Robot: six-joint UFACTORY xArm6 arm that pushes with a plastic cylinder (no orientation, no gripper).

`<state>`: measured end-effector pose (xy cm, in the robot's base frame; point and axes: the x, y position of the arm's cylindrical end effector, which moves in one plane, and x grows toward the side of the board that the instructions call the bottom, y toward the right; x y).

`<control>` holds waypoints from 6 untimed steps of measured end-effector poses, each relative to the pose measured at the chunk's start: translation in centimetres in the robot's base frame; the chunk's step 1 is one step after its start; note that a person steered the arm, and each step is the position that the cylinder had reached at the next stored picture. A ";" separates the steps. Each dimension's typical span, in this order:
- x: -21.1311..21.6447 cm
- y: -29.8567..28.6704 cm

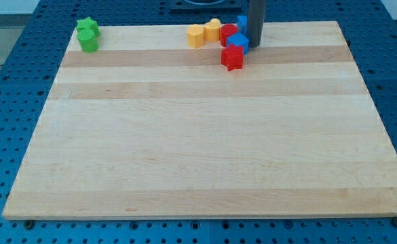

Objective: Move the red star into the yellow hexagon

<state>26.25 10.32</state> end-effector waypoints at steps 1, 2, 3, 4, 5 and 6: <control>3.6 4.1; 6.4 1.5; 7.3 -1.9; 7.3 -3.6; 6.8 -5.3; 5.8 -6.6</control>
